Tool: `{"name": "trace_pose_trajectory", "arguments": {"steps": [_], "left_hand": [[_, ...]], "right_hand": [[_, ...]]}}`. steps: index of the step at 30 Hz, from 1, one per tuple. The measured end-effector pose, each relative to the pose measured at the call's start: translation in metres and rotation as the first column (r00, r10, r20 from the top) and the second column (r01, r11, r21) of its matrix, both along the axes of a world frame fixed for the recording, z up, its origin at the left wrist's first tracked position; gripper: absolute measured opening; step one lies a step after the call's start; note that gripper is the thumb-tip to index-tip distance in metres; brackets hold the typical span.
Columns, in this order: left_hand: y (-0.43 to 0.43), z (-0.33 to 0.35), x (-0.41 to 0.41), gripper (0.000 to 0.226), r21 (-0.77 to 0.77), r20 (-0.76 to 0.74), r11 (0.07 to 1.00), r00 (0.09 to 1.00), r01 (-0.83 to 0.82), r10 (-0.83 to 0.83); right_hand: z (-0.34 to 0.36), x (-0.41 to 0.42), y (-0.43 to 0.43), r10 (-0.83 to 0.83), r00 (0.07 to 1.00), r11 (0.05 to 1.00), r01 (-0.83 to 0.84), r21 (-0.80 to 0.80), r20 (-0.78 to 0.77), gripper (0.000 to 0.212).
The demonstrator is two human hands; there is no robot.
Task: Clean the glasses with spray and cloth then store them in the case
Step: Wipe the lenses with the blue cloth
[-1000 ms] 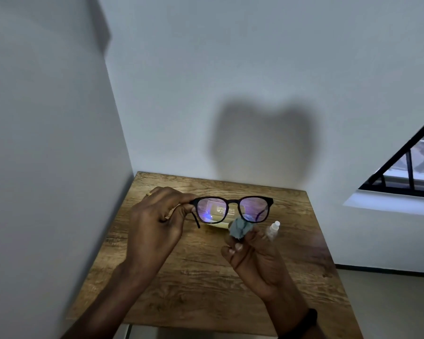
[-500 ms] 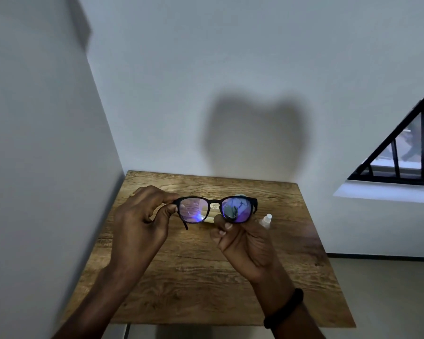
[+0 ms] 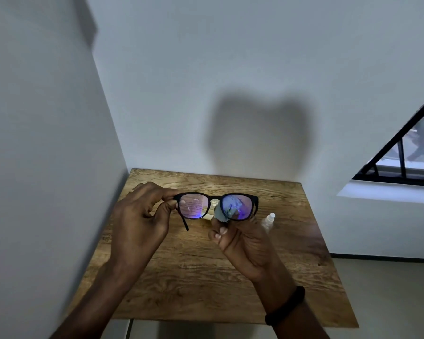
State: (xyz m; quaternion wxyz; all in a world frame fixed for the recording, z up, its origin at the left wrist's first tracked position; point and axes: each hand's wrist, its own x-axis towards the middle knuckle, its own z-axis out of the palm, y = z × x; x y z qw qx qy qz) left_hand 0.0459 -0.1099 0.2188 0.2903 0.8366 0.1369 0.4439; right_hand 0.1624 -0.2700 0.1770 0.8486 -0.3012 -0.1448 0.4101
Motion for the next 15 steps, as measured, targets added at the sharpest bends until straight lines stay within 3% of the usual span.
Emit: {"name": "trace_pose_trajectory", "arguments": {"steps": [9,15], "left_hand": [[0.003,0.000,-0.002,0.015,-0.019,0.007,1.000,1.000,-0.007,0.007],[0.002,-0.002,-0.002,0.017,0.033,-0.018,0.999,1.000,0.007,-0.006]], "right_hand": [[-0.014,-0.001,-0.012,0.142,0.989,0.980,-0.136,0.147,-0.030,0.010],[-0.016,0.001,-0.011,0.207,0.961,0.949,-0.152,0.277,-0.182,0.020]]}}
